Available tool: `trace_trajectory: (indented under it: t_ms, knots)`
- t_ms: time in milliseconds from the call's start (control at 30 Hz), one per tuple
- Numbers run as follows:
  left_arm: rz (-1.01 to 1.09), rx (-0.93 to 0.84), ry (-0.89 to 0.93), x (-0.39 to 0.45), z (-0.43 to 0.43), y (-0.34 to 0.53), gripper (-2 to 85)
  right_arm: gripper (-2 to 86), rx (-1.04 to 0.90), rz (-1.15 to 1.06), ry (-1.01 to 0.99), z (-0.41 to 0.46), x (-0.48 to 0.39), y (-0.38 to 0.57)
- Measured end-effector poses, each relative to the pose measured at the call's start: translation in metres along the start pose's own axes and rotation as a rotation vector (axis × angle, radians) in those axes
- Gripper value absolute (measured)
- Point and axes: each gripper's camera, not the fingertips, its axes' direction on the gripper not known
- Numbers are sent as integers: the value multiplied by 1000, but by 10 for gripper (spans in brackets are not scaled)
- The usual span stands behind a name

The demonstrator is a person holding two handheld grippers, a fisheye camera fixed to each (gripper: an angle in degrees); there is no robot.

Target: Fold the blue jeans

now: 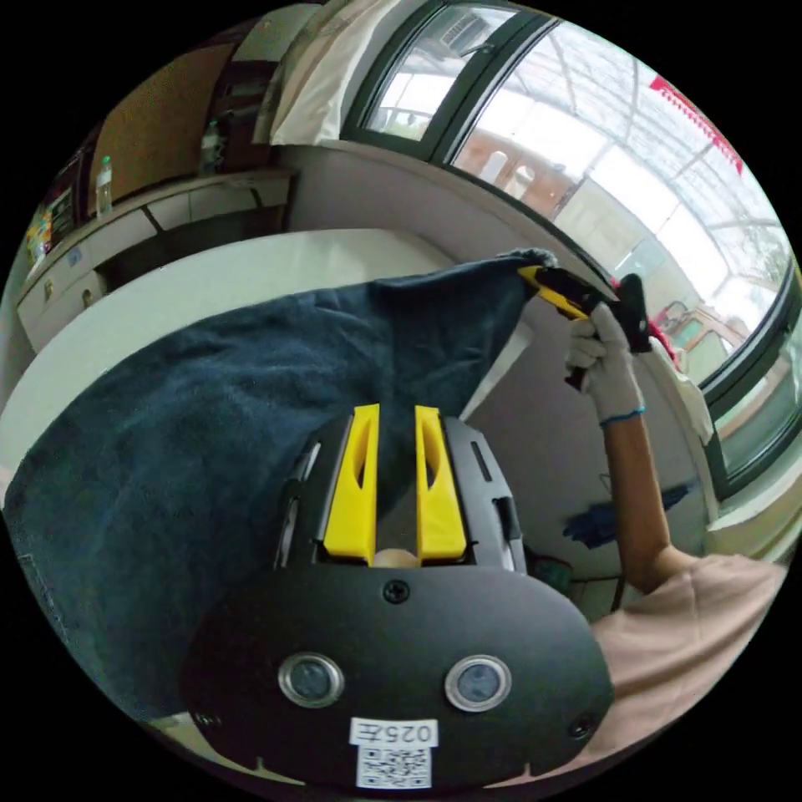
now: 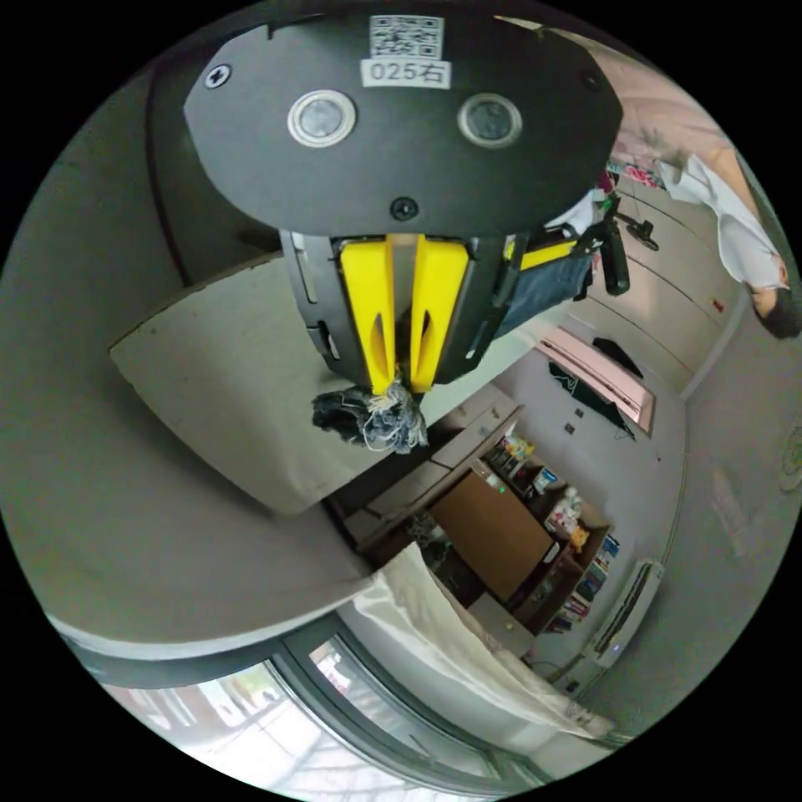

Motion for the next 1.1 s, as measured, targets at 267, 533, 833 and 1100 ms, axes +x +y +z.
trace_trajectory:
  t_ms: [267,533,833,1100]
  knots:
    - [-298,16,-369,-88,-102,124,20,7,46,-124,-398,40,-89,-6]
    - [-323,227,-334,-71,-125,157,15,15,-274,-678,-912,154,-415,32]
    - [-636,443,-238,-107,-213,276,36,80,-1164,-1043,-677,416,-630,256]
    - [-790,647,-397,-129,-292,303,50,157,-847,-1107,-817,359,-671,196]
